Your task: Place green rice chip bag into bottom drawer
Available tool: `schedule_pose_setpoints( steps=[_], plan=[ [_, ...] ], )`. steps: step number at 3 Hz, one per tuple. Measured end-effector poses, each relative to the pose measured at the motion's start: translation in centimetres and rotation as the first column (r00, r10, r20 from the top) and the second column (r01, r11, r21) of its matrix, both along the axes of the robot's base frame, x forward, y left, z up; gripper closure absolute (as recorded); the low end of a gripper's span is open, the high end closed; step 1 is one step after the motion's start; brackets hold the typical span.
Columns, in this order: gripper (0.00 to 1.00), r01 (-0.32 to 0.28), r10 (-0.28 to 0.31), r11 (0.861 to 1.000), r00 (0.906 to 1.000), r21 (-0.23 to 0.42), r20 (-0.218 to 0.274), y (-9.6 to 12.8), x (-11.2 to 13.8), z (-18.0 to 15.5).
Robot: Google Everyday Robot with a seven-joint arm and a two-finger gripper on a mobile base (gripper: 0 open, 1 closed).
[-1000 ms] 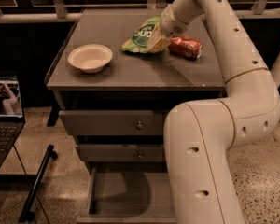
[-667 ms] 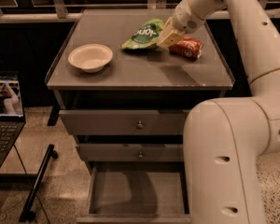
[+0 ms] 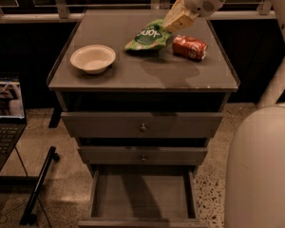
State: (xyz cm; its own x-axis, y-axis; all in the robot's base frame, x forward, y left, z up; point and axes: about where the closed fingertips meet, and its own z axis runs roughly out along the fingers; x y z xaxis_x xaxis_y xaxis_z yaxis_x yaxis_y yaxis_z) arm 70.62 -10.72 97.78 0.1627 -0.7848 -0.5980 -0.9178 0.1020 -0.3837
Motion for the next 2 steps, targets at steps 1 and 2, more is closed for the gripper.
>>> schedule_pose_setpoints(
  steps=[1, 2],
  plan=[
    [0.58, 0.0, 0.0, 1.0, 1.0, -0.002, -0.004, 0.0, 0.2, -0.3],
    [0.35, -0.003, 0.003, 1.0, 0.9998, -0.022, 0.022, 0.5, 1.4, -0.6]
  ],
)
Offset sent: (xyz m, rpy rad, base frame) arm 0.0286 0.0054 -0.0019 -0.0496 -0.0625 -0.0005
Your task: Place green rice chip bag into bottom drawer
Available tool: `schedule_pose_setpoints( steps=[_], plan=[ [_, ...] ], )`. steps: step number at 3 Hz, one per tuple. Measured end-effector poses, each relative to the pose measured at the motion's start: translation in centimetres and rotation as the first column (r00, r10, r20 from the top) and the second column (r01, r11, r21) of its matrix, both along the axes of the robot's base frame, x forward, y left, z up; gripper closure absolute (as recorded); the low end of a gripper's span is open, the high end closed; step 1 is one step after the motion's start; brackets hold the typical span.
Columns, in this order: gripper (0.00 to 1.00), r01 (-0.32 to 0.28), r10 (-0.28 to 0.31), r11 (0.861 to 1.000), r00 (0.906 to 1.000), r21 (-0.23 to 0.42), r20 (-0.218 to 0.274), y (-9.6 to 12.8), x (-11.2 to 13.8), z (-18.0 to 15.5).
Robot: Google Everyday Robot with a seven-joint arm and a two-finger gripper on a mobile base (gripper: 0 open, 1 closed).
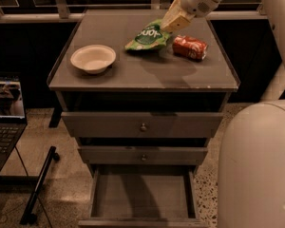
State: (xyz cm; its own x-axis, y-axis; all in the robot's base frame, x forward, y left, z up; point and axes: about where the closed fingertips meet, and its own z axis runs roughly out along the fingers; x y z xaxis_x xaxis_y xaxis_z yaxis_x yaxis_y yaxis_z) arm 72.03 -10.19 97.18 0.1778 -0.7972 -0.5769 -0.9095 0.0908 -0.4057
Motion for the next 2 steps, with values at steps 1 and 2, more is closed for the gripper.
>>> schedule_pose_setpoints(
  steps=[1, 2],
  plan=[
    [0.12, -0.017, 0.019, 0.999, 0.9991, -0.04, 0.038, 1.1, 2.5, -0.7],
    [0.0, -0.033, 0.039, 0.996, 0.9968, -0.082, 0.071, 2.2, 4.8, -1.3]
  ],
)
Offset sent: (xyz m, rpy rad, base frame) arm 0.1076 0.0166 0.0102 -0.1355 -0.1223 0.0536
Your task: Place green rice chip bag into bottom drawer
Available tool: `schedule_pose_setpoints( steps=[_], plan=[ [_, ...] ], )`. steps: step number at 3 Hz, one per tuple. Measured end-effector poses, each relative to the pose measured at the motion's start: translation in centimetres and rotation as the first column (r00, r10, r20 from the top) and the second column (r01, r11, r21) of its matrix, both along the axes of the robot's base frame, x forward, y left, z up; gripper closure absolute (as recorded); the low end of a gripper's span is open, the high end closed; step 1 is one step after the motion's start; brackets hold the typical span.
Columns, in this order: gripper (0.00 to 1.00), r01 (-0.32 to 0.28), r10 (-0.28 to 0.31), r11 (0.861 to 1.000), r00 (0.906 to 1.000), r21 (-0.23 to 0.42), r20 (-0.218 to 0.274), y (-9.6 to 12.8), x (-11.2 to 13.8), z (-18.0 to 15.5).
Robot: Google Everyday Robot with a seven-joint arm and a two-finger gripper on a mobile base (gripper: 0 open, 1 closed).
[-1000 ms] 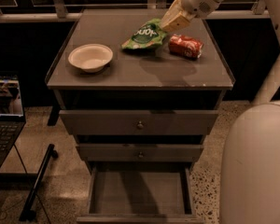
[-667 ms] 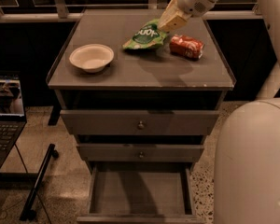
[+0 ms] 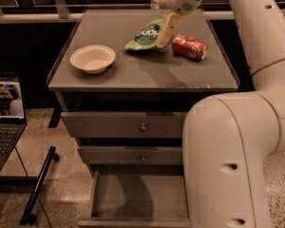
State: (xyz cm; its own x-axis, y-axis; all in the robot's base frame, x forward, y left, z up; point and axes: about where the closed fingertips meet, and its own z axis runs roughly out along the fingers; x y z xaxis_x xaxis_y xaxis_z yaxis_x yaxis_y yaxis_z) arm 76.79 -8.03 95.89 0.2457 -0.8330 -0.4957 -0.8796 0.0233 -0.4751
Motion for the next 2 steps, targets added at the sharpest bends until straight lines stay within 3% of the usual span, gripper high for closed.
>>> schedule_pose_setpoints(
  steps=[2],
  plan=[
    [0.0, 0.031, -0.029, 0.999, 0.9987, -0.043, 0.042, 0.2, 3.5, -1.9]
  ],
)
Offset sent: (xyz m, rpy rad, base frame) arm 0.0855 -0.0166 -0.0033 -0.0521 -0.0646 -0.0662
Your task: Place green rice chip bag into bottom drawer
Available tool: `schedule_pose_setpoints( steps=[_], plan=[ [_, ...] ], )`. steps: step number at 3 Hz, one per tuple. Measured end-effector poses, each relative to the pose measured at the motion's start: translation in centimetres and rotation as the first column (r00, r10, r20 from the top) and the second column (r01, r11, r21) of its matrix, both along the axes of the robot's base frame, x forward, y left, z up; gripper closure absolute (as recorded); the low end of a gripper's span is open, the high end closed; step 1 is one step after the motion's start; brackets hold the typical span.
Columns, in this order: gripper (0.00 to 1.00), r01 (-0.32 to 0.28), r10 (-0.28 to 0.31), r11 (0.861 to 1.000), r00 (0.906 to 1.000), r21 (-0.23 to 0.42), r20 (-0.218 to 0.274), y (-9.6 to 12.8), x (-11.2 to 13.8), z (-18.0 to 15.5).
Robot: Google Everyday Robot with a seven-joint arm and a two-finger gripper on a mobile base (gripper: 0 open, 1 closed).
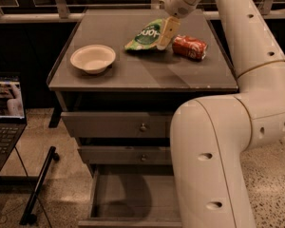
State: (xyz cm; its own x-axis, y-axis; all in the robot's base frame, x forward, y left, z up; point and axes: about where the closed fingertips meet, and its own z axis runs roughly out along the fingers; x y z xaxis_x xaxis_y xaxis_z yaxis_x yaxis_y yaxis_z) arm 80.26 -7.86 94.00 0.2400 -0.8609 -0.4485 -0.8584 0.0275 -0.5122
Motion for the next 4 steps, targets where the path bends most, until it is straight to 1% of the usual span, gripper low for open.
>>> schedule_pose_setpoints(
  steps=[2, 3, 4],
  plan=[
    [0.0, 0.045, -0.045, 0.999, 0.9989, -0.027, -0.013, -0.7, 2.1, -3.1],
    [0.0, 0.058, -0.059, 0.998, 0.9982, -0.015, -0.015, -0.3, 3.1, -4.4],
    [0.0, 0.063, -0.063, 0.998, 0.9973, -0.012, -0.039, 0.5, 3.9, -6.4]
  ],
)
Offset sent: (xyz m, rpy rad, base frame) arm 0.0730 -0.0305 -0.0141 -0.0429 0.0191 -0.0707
